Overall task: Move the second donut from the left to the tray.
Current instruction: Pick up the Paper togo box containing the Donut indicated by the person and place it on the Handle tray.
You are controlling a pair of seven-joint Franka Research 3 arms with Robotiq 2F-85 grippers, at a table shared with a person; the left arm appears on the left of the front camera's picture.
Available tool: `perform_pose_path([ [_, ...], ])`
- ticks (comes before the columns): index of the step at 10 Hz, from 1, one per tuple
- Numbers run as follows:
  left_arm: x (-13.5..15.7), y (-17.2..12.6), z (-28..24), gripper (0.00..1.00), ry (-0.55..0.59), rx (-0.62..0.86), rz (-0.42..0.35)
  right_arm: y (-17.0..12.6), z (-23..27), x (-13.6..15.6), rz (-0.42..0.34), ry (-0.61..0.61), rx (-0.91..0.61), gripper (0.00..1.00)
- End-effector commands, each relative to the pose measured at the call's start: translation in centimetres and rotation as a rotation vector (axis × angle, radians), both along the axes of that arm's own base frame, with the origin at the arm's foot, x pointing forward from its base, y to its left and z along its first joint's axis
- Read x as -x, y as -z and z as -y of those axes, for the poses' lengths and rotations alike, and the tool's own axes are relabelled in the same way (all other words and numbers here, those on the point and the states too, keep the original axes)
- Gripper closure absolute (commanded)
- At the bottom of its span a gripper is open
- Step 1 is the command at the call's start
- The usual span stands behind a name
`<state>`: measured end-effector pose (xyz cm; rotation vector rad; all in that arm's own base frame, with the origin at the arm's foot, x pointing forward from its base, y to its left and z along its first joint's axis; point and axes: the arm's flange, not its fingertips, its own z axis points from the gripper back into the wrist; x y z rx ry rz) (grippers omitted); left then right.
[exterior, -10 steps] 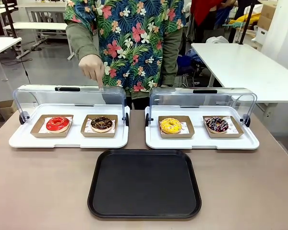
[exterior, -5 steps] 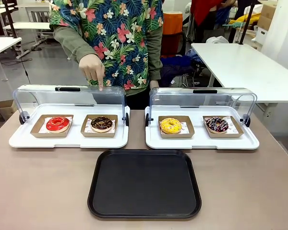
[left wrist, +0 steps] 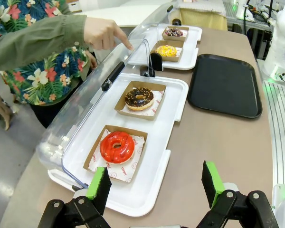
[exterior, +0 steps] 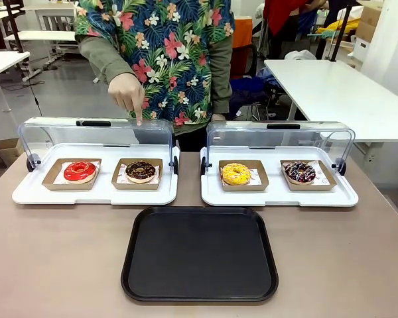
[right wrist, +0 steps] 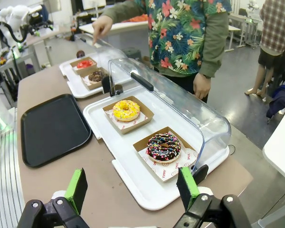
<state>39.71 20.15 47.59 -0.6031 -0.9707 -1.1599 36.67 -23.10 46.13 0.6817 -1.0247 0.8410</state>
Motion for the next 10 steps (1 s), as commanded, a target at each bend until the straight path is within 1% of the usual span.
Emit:
perform_pose_path([
  [1,0.1,-0.1,0.1,0.00,0.010,0.005,0.006,-0.1,0.1,-0.4,0.040,-0.003,-0.012,0.00],
  [2,0.0,0.0,0.0,0.00,0.000,0.000,0.000,-0.1,0.1,-0.4,0.040,-0.003,-0.012,0.00],
  [3,0.1,-1.9,0.6,0.00,0.012,-0.034,0.046,-0.1,0.1,-0.4,0.040,-0.003,-0.012,0.00],
  [4,-0.2,-4.0,2.7,0.00,0.005,-0.117,0.068,-0.1,0.1,-0.4,0.040,-0.003,-0.012,0.00],
  [6,-1.3,-6.2,8.9,0.00,0.063,-0.296,0.070,-0.1,0.1,-0.4,0.040,-0.003,-0.012,0.00],
  [7,-1.6,-6.6,12.5,0.00,0.101,-0.378,0.068,-0.1,0.1,-0.4,0.040,-0.003,-0.012,0.00],
  [8,-2.0,-6.3,16.8,0.00,0.163,-0.472,0.069,-0.1,0.1,-0.4,0.040,-0.003,-0.012,0.00],
  [10,-2.2,-4.7,23.5,0.00,0.263,-0.599,0.062,-0.1,0.1,-0.4,0.040,-0.003,-0.012,0.00],
])
